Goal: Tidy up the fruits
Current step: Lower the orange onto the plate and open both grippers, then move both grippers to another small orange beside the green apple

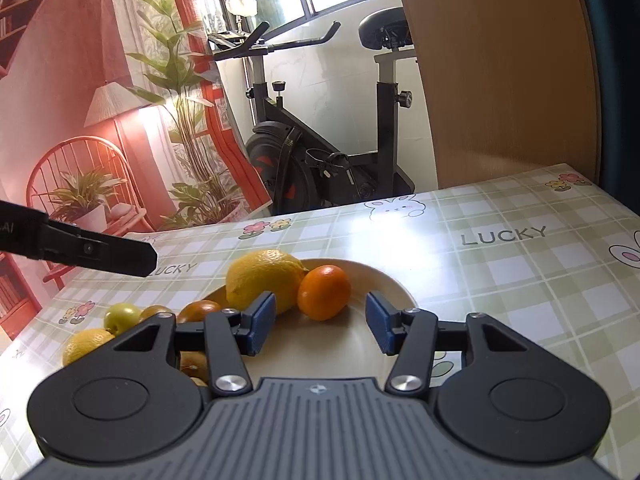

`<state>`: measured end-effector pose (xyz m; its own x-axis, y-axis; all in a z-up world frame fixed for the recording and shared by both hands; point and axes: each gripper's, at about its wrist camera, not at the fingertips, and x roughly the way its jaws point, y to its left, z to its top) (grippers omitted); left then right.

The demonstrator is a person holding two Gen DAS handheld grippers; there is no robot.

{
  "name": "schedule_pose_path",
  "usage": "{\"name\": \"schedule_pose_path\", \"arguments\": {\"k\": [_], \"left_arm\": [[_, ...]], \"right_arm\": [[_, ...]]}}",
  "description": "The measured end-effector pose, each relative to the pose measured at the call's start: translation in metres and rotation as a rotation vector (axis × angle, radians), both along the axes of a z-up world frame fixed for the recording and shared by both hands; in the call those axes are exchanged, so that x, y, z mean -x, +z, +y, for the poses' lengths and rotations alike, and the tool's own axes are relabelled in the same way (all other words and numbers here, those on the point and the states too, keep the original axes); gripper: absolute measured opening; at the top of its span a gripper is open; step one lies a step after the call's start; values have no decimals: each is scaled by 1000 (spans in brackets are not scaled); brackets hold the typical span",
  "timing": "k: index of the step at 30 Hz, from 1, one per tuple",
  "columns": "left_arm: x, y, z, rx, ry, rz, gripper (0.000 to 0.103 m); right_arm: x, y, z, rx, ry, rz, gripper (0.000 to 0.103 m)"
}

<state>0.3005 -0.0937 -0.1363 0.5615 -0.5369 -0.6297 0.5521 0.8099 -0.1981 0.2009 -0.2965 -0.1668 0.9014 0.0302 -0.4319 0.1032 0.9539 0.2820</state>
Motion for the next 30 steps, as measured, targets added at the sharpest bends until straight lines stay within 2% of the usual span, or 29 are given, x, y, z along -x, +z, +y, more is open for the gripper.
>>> {"name": "schedule_pose_path", "arguments": {"k": [5, 12, 21, 30], "left_arm": [[5, 0, 30, 8, 50, 13, 39], [14, -7, 47, 0, 65, 20, 39], [26, -16, 45, -27, 12, 16, 38], [36, -23, 52, -48, -23, 20, 38]], "right_arm": [[14, 2, 37, 20, 81, -22, 53], [22, -1, 78, 36, 189, -6, 48], [29, -7, 103, 71, 263, 48, 39], [33, -12, 114, 99, 290, 59, 37]]}}
